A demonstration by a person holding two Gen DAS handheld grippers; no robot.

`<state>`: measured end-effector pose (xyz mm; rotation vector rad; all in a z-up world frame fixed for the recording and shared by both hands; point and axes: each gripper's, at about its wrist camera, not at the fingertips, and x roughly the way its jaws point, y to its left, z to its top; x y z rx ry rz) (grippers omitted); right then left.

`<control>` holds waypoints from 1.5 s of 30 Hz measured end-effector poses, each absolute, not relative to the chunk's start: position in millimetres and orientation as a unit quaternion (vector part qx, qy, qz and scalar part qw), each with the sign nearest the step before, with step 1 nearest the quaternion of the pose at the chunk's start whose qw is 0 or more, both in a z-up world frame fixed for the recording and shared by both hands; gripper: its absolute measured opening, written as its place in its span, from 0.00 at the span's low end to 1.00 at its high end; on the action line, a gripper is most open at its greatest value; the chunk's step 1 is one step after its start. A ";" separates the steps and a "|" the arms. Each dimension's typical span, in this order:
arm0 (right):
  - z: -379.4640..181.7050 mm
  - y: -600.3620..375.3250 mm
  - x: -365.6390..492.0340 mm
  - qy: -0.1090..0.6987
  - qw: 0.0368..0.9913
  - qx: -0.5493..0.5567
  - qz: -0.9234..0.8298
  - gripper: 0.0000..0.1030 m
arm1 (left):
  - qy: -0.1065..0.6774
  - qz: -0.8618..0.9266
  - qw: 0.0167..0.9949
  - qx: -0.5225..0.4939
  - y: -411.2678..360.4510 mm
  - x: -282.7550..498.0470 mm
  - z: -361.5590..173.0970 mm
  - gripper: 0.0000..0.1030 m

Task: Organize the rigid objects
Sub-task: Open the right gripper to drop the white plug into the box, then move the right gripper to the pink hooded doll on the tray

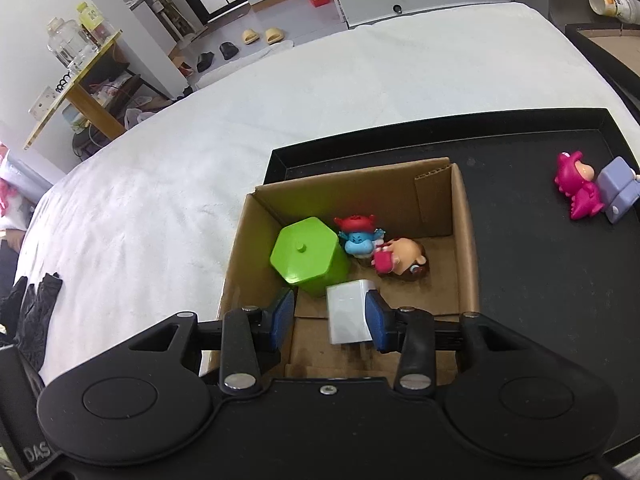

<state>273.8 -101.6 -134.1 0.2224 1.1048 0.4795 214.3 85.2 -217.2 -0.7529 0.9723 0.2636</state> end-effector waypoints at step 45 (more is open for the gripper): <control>-137.6 -255.6 247.8 0.442 0.881 0.119 0.120 0.95 | 0.464 0.148 0.816 -0.312 64.5 217.7 -210.6 0.25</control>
